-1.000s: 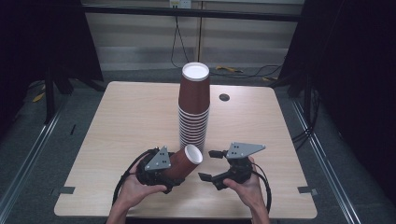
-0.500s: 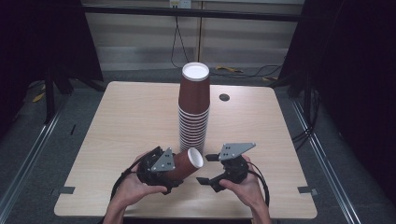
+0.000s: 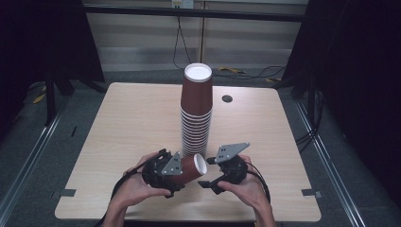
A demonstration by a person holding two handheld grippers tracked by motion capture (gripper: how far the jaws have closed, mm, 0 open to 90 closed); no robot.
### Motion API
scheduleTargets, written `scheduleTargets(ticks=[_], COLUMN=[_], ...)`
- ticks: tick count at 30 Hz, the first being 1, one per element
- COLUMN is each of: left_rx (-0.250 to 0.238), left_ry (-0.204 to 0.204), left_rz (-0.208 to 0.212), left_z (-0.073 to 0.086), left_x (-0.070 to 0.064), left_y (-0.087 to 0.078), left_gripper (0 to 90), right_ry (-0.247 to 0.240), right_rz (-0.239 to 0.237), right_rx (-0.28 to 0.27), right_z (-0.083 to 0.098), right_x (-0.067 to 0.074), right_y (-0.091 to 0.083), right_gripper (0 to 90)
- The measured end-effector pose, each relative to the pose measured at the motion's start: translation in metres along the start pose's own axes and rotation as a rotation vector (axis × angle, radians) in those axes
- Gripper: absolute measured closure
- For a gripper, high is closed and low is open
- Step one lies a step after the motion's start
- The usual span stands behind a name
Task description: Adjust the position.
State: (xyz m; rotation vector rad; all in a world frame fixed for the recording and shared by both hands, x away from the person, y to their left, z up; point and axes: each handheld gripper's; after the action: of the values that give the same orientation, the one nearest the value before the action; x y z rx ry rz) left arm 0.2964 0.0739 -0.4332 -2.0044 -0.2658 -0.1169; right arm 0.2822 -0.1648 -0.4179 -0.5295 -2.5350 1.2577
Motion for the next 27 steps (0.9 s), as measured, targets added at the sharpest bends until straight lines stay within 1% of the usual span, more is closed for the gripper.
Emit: scheduleTargets(ticks=[1,2,4,6,7,9,11,12,13,14,15,16,17,18,19,20,21,22,23,24,25,26,27], left_rx=[0.005,0.014,0.028,0.045,0.052,0.067,0.073,0.074,0.12,0.089,0.087,0.068,0.1,0.091,0.108,0.124,0.118,0.109,0.17,0.157,0.123,0.125,0.139], left_ry=[0.009,0.006,0.018,0.018,0.022,0.03,0.035,0.039,0.102,0.061,0.05,0.021,0.066,0.05,0.067,0.086,0.072,0.051,0.133,0.113,0.068,0.065,0.078], left_rz=[0.0,0.006,0.009,0.01,0.016,0.009,0.0,0.002,-0.006,0.004,0.003,0.008,0.001,0.002,0.013,0.01,0.006,0.014,0.003,0.007,0.018,0.021,0.018], left_z=[0.0,-0.001,-0.001,-0.002,-0.002,-0.004,-0.005,-0.005,-0.007,-0.007,-0.007,-0.007,-0.008,-0.008,-0.009,-0.009,-0.009,-0.009,-0.01,-0.01,-0.01,-0.01,-0.01], left_x=[0.0,-0.001,0.0,-0.001,-0.001,-0.001,-0.001,-0.001,0.001,-0.002,-0.004,-0.007,-0.005,-0.007,-0.007,-0.005,-0.006,-0.008,-0.003,-0.004,-0.007,-0.008,-0.009], left_y=[0.0,0.0,0.001,0.002,0.003,0.003,0.002,0.002,0.0,0.002,0.003,0.006,0.005,0.006,0.007,0.006,0.008,0.009,0.006,0.007,0.01,0.01,0.01], left_gripper=[14.8,14.8,14.9,14.9,14.9,14.9,14.9,14.8,14.7,14.8,14.8,14.8,14.8,14.8,14.8,14.9,14.9,14.9,14.8,14.8,14.8,14.8,14.8], right_ry=[-0.005,-0.008,-0.019,-0.026,-0.026,-0.035,-0.041,-0.046,-0.048,-0.051,-0.05,-0.059,-0.063,-0.064,-0.068,-0.065,-0.071,-0.067,-0.061,-0.058,-0.059,-0.058,-0.061], right_rz=[0.006,0.0,-0.013,-0.007,-0.014,-0.017,-0.03,-0.032,-0.028,-0.026,-0.033,-0.036,-0.034,-0.046,-0.052,-0.063,-0.068,-0.075,-0.076,-0.088,-0.101,-0.114,-0.117], right_rx=[0.002,0.008,0.028,0.048,0.053,0.072,0.091,0.115,0.141,0.159,0.178,0.189,0.2,0.206,0.217,0.233,0.236,0.241,0.24,0.247,0.251,0.258,0.261], right_z=[-0.001,-0.001,-0.003,-0.004,-0.005,-0.006,-0.006,-0.006,-0.006,-0.007,-0.007,-0.008,-0.008,-0.008,-0.009,-0.009,-0.009,-0.009,-0.01,-0.01,-0.011,-0.011,-0.012], right_x=[-0.001,-0.001,-0.002,-0.003,-0.003,-0.003,-0.004,-0.004,-0.004,-0.004,-0.005,-0.005,-0.005,-0.006,-0.006,-0.007,-0.007,-0.008,-0.008,-0.01,-0.011,-0.011,-0.011], right_y=[0.0,0.0,0.002,0.003,0.003,0.004,0.006,0.009,0.01,0.013,0.014,0.016,0.017,0.019,0.02,0.022,0.022,0.023,0.023,0.023,0.024,0.025,0.025], right_gripper=[20.4,20.6,20.6,20.6,20.7,20.8,20.6,19.8,17.8,16.9,17.1,16.9,16.8,16.8,16.9,16.9,16.9,16.9,16.8,16.2,16.1,16.2,16.1])
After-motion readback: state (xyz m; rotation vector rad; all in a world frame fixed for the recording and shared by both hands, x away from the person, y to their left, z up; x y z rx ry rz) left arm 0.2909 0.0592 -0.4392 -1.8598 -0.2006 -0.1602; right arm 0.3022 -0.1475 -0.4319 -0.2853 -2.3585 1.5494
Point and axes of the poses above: each handheld gripper's, and its own axes: y roughly forward along the jaws, z roughly out of its underside, x roughly to its left, and after that the axes turned 12 degrees about x, right-handed
